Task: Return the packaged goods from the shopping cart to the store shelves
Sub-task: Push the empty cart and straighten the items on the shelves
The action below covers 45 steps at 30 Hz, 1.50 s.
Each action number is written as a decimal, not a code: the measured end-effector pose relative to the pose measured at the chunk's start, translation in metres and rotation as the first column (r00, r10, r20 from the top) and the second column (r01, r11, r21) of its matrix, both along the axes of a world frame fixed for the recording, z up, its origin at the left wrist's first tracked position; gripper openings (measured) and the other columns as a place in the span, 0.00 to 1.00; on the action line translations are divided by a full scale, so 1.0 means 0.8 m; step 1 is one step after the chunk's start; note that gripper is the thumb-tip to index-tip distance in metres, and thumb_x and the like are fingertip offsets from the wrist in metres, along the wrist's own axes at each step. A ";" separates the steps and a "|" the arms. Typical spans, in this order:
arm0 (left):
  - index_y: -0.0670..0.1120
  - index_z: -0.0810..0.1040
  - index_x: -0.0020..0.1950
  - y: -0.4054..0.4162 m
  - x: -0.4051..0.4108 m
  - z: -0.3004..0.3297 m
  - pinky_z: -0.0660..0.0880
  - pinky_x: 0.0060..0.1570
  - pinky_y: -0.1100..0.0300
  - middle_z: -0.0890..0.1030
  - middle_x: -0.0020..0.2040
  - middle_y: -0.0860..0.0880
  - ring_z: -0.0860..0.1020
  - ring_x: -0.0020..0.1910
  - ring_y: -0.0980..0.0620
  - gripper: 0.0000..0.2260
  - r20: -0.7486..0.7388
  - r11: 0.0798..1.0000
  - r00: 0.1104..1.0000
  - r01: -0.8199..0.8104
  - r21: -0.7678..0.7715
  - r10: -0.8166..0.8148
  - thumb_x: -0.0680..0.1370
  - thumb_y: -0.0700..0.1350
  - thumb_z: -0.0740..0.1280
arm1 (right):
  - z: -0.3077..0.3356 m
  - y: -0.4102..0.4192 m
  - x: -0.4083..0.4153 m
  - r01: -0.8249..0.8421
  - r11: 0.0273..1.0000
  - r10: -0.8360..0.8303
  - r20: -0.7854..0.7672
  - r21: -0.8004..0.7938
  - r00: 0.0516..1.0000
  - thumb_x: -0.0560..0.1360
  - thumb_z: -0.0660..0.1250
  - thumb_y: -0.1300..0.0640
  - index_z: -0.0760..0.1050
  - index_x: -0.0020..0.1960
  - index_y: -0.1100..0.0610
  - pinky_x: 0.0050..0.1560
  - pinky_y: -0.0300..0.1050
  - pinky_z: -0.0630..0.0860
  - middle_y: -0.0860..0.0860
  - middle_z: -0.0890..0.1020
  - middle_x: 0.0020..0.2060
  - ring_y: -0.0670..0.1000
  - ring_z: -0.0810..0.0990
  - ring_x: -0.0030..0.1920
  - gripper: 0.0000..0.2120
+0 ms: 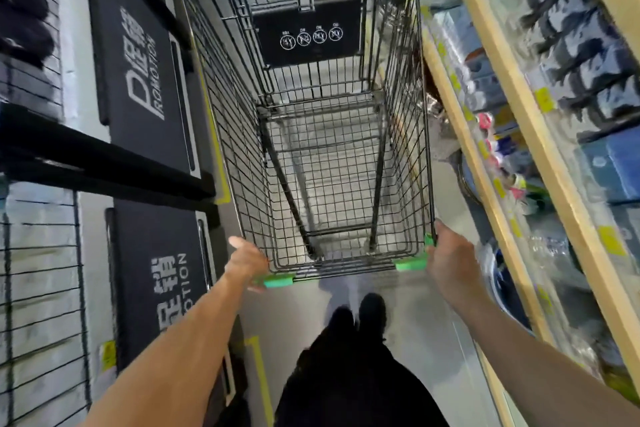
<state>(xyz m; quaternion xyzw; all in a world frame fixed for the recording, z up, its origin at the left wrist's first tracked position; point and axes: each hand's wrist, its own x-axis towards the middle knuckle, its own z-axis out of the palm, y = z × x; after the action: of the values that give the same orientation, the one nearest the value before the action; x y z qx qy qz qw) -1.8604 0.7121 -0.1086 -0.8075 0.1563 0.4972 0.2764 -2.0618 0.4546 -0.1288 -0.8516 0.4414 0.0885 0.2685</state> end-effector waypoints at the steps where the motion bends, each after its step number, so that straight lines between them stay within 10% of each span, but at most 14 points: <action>1: 0.41 0.72 0.71 -0.004 0.020 -0.003 0.60 0.70 0.33 0.77 0.66 0.43 0.74 0.68 0.40 0.29 -0.048 0.987 0.988 0.152 0.043 -0.150 0.81 0.62 0.57 | 0.003 -0.006 0.020 -0.006 1.000 0.006 -0.001 0.001 1.000 0.73 0.66 0.73 0.74 0.65 0.67 0.41 0.46 0.77 0.63 0.83 0.42 0.61 0.82 0.40 0.20; 5: 0.40 0.72 0.70 -0.025 0.105 -0.012 0.62 0.70 0.33 0.77 0.66 0.41 0.73 0.69 0.38 0.32 -0.183 0.798 0.803 0.591 0.116 -0.568 0.79 0.65 0.56 | -0.002 -0.034 0.110 -0.094 0.996 0.093 -0.068 -0.010 0.993 0.76 0.67 0.68 0.73 0.65 0.65 0.40 0.48 0.78 0.61 0.82 0.40 0.58 0.80 0.38 0.18; 11: 0.41 0.73 0.69 -0.049 0.262 -0.012 0.66 0.67 0.32 0.77 0.65 0.41 0.74 0.67 0.37 0.34 -0.063 0.793 0.798 0.603 0.086 -0.599 0.80 0.67 0.52 | 0.002 -0.079 0.261 -0.200 0.980 0.200 -0.060 0.018 0.978 0.77 0.69 0.59 0.69 0.72 0.60 0.52 0.51 0.78 0.63 0.82 0.53 0.62 0.82 0.51 0.25; 15: 0.33 0.65 0.72 -0.070 0.395 -0.012 0.70 0.66 0.35 0.76 0.66 0.42 0.78 0.62 0.41 0.42 0.023 0.944 0.944 0.329 -0.012 -0.329 0.78 0.69 0.47 | -0.001 -0.106 0.405 -0.103 0.992 0.112 -0.142 0.068 0.984 0.77 0.68 0.58 0.68 0.72 0.59 0.53 0.51 0.78 0.60 0.82 0.55 0.61 0.82 0.54 0.25; 18: 0.27 0.57 0.73 -0.096 0.489 -0.005 0.72 0.67 0.42 0.76 0.67 0.45 0.81 0.58 0.47 0.48 -0.020 0.991 0.993 0.115 -0.061 -0.117 0.75 0.71 0.46 | 0.012 -0.121 0.510 -0.117 0.991 0.130 -0.223 0.068 0.966 0.76 0.66 0.62 0.68 0.65 0.62 0.41 0.45 0.70 0.52 0.78 0.40 0.56 0.78 0.43 0.19; 21: 0.39 0.73 0.70 -0.111 0.562 -0.016 0.63 0.72 0.44 0.76 0.68 0.42 0.72 0.70 0.42 0.28 -0.049 0.961 0.960 0.277 -0.020 -0.277 0.81 0.60 0.59 | 0.020 -0.140 0.589 -0.091 0.995 0.101 -0.278 0.049 0.955 0.74 0.66 0.67 0.69 0.60 0.63 0.31 0.43 0.65 0.48 0.70 0.32 0.51 0.73 0.34 0.15; 30: 0.40 0.76 0.66 -0.164 0.833 -0.037 0.63 0.72 0.43 0.77 0.66 0.43 0.75 0.67 0.43 0.23 -0.056 0.881 0.880 0.473 -0.002 -0.472 0.81 0.56 0.62 | 0.017 -0.204 0.859 -0.073 0.991 0.091 -0.154 0.116 0.984 0.71 0.68 0.72 0.58 0.77 0.59 0.26 0.37 0.62 0.53 0.76 0.33 0.49 0.74 0.31 0.38; 45: 0.42 0.67 0.75 -0.341 1.345 0.008 0.64 0.69 0.32 0.74 0.70 0.42 0.71 0.70 0.36 0.30 -0.108 0.731 0.734 0.679 0.067 -0.671 0.82 0.62 0.53 | 0.007 -0.357 1.380 -0.095 0.995 0.089 -0.126 -0.039 0.988 0.73 0.63 0.69 0.71 0.57 0.64 0.34 0.49 0.70 0.58 0.75 0.35 0.62 0.78 0.41 0.13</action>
<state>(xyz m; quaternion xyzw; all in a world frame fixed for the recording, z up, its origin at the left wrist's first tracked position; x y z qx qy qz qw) -0.7844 0.4393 -0.1022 -0.6608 0.4237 0.4007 0.4726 -0.9577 0.1692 -0.1235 -0.8697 0.4192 0.1438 0.2171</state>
